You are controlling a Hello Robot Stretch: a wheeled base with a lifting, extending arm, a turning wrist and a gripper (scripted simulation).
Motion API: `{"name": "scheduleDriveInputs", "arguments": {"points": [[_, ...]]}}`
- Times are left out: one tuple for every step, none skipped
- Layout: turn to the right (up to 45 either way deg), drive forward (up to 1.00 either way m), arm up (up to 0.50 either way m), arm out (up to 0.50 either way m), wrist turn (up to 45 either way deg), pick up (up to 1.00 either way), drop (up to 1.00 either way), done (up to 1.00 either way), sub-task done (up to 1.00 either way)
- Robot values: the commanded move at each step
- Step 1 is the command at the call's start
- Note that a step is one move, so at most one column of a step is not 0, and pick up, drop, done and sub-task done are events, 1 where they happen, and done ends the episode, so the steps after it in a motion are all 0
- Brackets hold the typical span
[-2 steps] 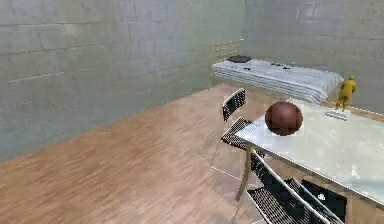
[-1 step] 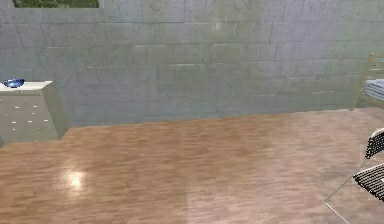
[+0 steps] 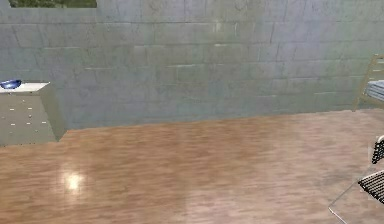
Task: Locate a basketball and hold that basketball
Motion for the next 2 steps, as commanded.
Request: {"name": "scheduleDriveInputs", "arguments": {"points": [[-24.0, 0.00, 0.00, 0.00, 0.0, 0.00, 0.00, 0.00, 0.00], [45.0, 0.00, 0.00, 0.00, 0.0, 0.00, 0.00, 0.00, 0.00]]}}
